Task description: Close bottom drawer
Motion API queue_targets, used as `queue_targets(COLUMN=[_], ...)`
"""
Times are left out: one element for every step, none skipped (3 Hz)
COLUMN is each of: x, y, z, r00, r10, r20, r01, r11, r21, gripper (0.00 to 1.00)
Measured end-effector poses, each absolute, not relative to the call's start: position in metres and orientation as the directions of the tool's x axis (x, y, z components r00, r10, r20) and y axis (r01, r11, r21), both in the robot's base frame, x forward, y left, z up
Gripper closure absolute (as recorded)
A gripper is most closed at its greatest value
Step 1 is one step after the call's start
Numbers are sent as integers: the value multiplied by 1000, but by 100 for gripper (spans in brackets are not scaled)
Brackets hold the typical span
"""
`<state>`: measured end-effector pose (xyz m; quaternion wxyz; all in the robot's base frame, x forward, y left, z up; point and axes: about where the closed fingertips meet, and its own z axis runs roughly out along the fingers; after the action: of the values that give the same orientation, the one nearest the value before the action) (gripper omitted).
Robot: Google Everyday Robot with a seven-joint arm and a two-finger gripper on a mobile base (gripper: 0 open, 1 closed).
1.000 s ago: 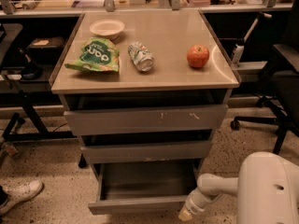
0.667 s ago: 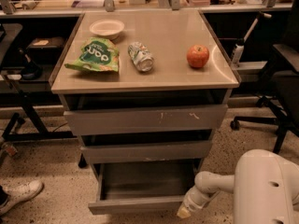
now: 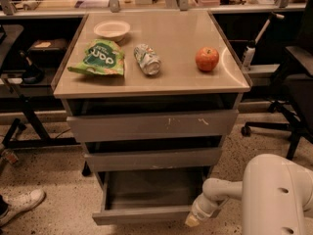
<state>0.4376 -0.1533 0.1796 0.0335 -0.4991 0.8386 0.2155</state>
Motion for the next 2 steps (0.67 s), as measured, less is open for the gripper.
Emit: queue_targets(x=[438,438], y=[-153,-153], z=[180,180], r00=[-499,-499], r10=[-823,-823], r20=[-271,-271], r01=[-852,-852], r11=[409,409], r21=[328,328], gripper=[57,34])
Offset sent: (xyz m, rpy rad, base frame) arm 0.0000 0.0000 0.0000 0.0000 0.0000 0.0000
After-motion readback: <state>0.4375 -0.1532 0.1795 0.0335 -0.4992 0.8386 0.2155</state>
